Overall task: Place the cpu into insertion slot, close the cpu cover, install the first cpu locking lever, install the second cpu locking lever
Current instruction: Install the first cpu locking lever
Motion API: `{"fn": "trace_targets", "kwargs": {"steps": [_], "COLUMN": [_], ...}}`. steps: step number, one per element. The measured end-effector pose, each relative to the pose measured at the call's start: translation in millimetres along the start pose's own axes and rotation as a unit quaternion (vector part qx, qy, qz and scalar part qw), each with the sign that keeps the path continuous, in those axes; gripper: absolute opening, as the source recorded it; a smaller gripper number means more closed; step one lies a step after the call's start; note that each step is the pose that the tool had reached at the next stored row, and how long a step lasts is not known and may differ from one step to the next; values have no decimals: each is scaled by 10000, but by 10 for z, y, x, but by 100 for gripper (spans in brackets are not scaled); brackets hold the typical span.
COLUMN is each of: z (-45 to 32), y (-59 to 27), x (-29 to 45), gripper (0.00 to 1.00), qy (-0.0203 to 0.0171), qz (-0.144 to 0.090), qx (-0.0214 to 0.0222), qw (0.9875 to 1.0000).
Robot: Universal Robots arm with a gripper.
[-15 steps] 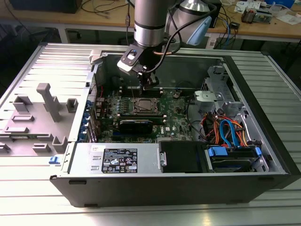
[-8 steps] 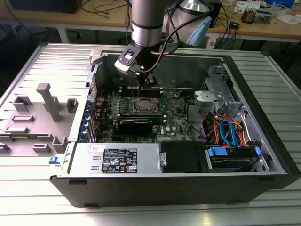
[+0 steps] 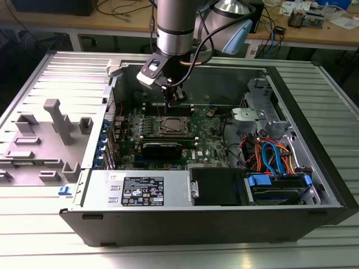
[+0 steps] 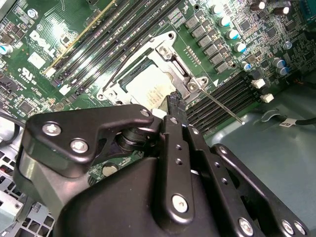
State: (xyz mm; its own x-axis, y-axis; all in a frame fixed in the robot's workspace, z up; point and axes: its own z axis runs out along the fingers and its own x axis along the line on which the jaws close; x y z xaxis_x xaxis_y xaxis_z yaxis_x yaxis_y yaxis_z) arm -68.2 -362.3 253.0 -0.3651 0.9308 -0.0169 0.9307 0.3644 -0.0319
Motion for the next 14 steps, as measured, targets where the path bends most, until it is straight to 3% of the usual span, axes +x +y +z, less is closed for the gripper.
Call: {"fn": "trace_targets", "kwargs": {"steps": [5,10,14], "z": [0,0,-21], "y": [-1,-6,-27], "x": [0,2,10], "gripper": [11,11,11], "qy": [-2,-14,-16], "qz": [-70,-497,-583], "qx": [-1,-9,-11], "qw": [10000,9988,9983]}}
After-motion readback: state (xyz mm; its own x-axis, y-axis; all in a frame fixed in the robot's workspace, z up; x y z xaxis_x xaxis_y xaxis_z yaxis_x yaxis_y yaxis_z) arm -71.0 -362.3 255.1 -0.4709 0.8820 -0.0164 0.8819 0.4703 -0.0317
